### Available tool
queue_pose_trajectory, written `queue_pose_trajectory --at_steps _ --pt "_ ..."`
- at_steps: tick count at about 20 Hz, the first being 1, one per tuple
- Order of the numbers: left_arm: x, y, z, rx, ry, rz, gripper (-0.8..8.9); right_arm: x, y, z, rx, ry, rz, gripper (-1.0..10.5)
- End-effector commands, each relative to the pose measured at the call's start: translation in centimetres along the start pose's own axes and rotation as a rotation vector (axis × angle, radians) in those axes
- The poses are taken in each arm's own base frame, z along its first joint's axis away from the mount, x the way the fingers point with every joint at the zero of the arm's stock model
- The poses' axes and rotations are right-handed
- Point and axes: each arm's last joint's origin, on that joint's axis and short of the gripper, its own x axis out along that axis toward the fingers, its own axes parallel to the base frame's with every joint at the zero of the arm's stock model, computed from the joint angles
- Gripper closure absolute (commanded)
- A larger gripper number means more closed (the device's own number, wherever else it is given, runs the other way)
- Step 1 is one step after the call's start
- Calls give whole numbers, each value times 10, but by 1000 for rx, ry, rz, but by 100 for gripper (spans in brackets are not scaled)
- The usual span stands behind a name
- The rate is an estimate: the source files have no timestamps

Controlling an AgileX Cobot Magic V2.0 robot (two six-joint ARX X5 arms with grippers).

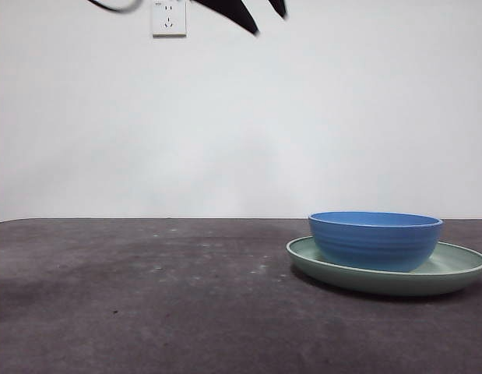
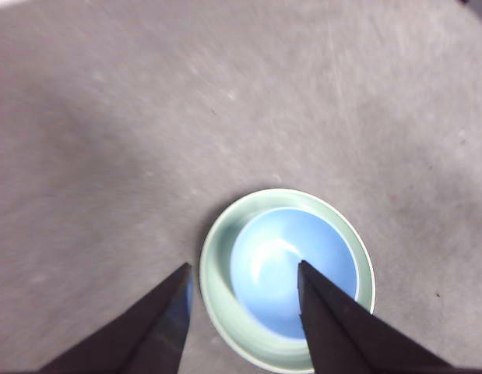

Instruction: Pick up the blue bowl, put it on the green plate, put it on desk

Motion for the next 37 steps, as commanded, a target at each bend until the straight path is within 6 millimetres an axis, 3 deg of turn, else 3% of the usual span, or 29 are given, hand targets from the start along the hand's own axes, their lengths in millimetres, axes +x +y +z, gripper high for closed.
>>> queue_pose_trajectory --at_steps 1,4,9,17,20,31,37 --pt "-24 2 -2 1 -33 8 592 -4 2 3 0 -17 -2 539" --pt "-46 11 -24 -13 -41 30 592 -4 2 4 0 -19 -2 539" --pt "-68 19 -91 -29 -35 13 592 -4 2 4 -1 -21 -2 539" --pt "-56 22 -182 -31 0 -204 593 -4 2 4 -1 -23 -2 539" --pt "-49 24 -193 -36 33 -233 594 -4 2 4 6 -23 -2 539" --pt "-49 22 -193 -33 28 -260 596 -3 0 4 51 -23 -59 539" --pt "-49 22 -193 -33 29 -260 596 -2 -6 9 157 -68 -216 540"
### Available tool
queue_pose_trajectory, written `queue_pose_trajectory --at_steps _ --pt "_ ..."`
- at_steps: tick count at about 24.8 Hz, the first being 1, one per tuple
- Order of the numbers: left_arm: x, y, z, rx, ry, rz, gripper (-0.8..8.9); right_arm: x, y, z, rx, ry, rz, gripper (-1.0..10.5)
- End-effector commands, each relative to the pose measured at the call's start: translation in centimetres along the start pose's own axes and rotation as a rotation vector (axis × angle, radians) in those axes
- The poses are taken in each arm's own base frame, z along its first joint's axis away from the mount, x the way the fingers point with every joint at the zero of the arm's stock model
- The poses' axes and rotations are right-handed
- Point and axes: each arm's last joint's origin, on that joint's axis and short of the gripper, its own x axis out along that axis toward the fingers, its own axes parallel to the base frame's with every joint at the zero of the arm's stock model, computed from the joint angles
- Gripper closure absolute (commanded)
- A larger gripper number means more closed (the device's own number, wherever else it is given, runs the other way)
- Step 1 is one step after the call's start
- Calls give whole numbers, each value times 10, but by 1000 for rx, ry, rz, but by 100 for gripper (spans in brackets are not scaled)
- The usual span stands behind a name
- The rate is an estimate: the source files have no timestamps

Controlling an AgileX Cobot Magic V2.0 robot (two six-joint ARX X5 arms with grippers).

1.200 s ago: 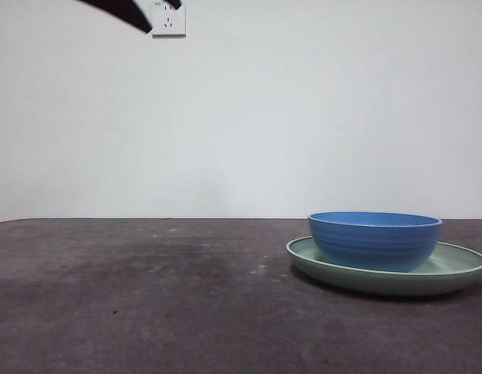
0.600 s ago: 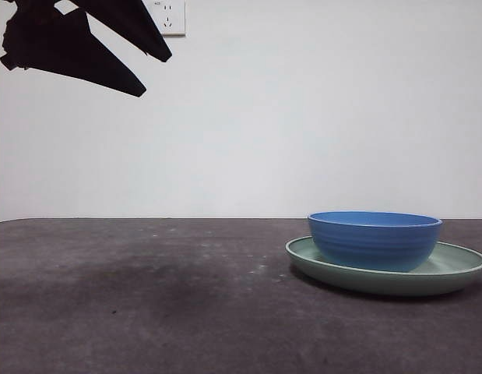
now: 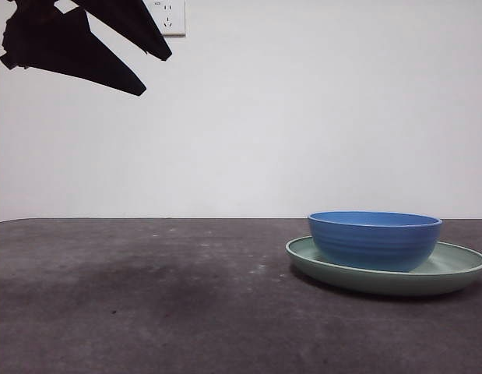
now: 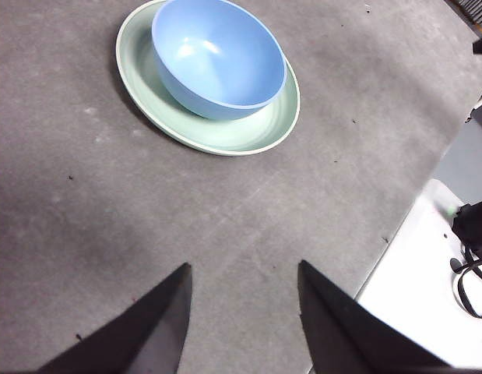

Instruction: Pick up the blue bowl, put it on the green plate, put it on desk

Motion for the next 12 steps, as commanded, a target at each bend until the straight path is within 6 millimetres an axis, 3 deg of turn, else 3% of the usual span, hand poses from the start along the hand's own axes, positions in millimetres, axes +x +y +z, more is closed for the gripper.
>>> queue_pose_trajectory --at_steps 1,6,12 --pt "1 -2 2 17 -5 -13 596 -1 -2 10 72 -61 -79 540" --pt "1 -2 2 17 -5 -13 596 16 -12 29 112 -74 -145 541" --pt "1 -2 2 17 -5 -13 596 53 -42 53 175 -10 -131 564"
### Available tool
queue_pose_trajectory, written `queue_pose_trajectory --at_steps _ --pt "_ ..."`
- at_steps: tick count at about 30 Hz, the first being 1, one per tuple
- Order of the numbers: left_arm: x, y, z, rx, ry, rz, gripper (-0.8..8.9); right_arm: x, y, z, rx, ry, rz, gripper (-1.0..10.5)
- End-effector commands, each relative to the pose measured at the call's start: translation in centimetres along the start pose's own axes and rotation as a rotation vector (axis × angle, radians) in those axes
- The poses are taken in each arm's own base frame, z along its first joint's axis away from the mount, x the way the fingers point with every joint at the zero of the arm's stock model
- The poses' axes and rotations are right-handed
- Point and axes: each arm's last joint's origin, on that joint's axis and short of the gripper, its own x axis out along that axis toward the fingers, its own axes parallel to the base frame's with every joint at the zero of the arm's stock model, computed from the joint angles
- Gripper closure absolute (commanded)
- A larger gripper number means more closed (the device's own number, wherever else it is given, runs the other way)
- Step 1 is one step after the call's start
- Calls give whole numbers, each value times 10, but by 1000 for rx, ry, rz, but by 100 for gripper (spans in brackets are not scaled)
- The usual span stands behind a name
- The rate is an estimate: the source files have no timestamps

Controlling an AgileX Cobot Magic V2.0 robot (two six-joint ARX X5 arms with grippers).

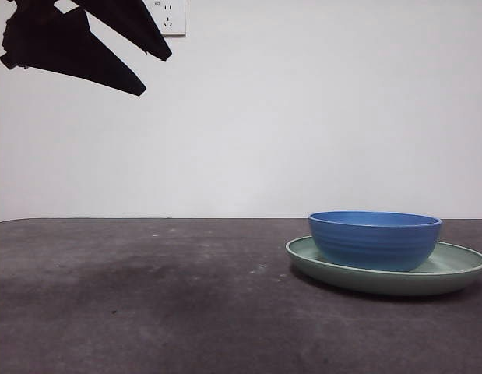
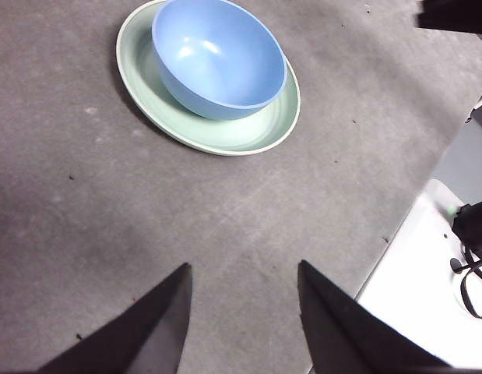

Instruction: Pick up the blue bowl, put it on the green plate, put it on desk

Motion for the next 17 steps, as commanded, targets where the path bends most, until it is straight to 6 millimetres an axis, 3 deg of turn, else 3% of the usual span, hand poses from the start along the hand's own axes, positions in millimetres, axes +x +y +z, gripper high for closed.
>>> queue_pose_trajectory --at_steps 1,7,17 --pt "1 -2 2 17 -5 -12 596 15 -9 16 19 1 38 582" --pt "1 -2 2 17 -5 -12 596 61 -34 36 100 52 119 600" --pt "1 -2 2 16 -4 -12 596 120 -54 43 132 127 122 680"
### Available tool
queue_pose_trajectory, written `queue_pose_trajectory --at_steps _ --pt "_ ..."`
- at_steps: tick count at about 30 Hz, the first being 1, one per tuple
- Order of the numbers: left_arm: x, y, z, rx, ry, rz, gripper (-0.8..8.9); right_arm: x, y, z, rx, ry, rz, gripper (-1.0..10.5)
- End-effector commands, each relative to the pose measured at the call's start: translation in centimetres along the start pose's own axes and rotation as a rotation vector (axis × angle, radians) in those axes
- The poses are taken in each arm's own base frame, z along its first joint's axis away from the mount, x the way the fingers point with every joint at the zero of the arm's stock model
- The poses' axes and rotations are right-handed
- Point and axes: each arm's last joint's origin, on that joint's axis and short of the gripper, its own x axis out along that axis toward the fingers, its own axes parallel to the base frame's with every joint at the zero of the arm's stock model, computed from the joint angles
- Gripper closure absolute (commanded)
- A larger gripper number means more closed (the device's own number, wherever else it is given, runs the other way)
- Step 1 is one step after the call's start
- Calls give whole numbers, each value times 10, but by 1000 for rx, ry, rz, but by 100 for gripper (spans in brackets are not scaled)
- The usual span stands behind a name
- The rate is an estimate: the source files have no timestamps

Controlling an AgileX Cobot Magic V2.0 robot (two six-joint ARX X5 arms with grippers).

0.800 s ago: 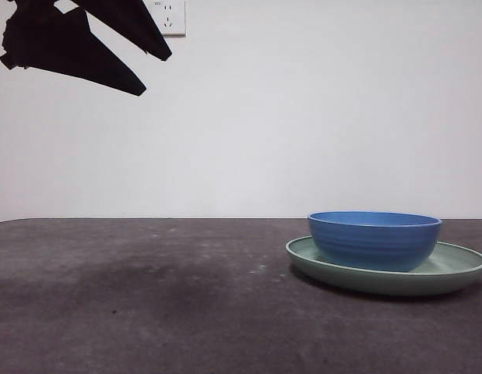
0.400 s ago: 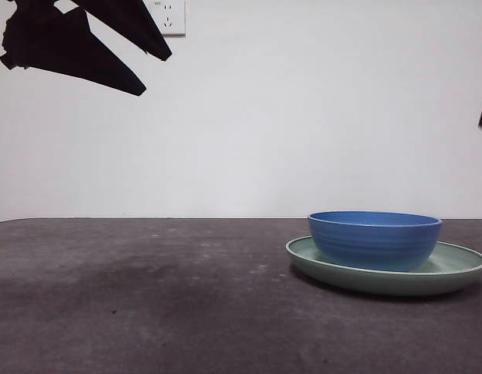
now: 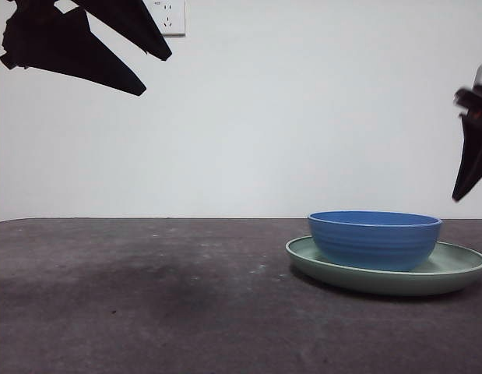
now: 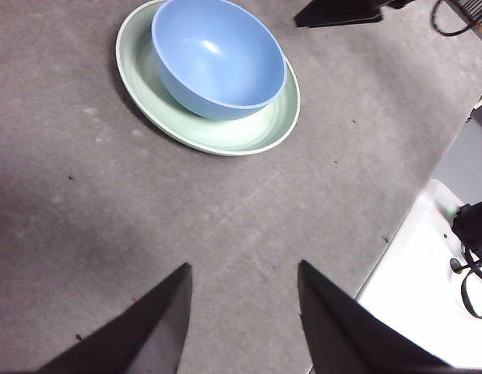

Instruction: Pick up the blue bowl, put it on the green plate, put it on desk

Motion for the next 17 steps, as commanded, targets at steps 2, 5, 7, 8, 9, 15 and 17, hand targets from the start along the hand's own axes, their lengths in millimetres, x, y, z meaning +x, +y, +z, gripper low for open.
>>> queue_pose_trajectory --at_steps 2,5,7,8,9,15,17 --pt "1 -2 2 16 -2 -13 596 15 -6 7 -4 14 2 680" --pt "1 -2 2 16 -2 -13 596 25 -11 9 -1 21 2 681" --pt "1 -2 2 16 -2 -13 596 30 -13 10 0 22 3 699" --pt "1 -2 2 16 -3 -12 596 33 -14 10 0 26 4 717" --pt "1 -2 2 16 -2 -13 596 36 -14 10 0 29 6 733" --pt "1 -2 2 11 -2 -13 596 45 -18 11 0 33 7 761" --pt "1 -2 2 12 -2 -13 596 46 -18 11 -2 29 7 803"
